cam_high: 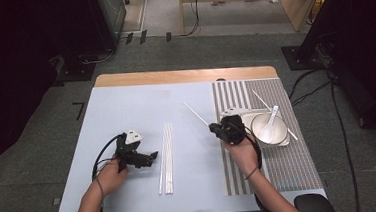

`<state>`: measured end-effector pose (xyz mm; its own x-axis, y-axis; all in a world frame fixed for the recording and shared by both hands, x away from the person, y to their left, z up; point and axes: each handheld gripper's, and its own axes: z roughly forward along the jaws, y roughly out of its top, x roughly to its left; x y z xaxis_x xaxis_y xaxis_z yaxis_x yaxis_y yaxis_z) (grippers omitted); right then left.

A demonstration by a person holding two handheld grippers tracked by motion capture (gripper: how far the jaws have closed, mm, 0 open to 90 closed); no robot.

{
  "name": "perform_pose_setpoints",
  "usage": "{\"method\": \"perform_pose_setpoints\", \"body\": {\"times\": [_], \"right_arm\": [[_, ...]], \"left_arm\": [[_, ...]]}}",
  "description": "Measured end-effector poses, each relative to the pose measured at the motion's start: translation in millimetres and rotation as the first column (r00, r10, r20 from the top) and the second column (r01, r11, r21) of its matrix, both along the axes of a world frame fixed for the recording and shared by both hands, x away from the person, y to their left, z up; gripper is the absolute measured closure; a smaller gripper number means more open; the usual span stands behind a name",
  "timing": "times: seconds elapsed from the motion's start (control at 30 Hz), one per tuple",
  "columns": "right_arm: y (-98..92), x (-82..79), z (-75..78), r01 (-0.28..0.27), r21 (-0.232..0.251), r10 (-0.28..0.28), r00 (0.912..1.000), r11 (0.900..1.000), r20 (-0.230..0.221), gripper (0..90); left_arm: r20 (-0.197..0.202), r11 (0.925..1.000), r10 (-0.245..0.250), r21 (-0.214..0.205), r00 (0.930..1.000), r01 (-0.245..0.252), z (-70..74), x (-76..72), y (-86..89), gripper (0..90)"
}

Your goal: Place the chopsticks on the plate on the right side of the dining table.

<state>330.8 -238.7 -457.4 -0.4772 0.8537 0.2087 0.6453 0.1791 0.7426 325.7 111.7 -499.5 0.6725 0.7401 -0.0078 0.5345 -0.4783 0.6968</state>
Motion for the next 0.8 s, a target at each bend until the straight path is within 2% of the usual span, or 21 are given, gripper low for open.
{"method": "perform_pose_setpoints", "body": {"times": [0.17,0.47,0.67,0.8], "right_arm": [[-9.6,4.3,3.5,0.016,0.023,-0.016,0.9998,0.9996,-0.010,85.3],[-19.9,7.6,7.2,0.029,0.018,-0.029,0.9995,0.9994,-0.015,85.3],[-26.6,11.8,17.0,0.038,0.033,-0.037,0.9993,0.9987,-0.008,85.3],[-30.8,15.0,22.0,0.033,0.018,-0.033,0.9994,0.9993,-0.009,85.3]], "left_arm": [[0.000,1.0000,0.000,0.000,1.0000,0.000,0.0,0.0,0.0,0.0],[0.001,1.0000,0.001,0.000,1.0000,-0.001,-0.1,-0.2,0.0,0.0],[0.002,1.0000,0.001,-0.001,1.0000,-0.001,-0.1,-0.2,0.0,0.0],[0.002,1.0000,0.001,-0.001,1.0000,-0.001,-0.2,-0.2,-0.1,0.0]]}}
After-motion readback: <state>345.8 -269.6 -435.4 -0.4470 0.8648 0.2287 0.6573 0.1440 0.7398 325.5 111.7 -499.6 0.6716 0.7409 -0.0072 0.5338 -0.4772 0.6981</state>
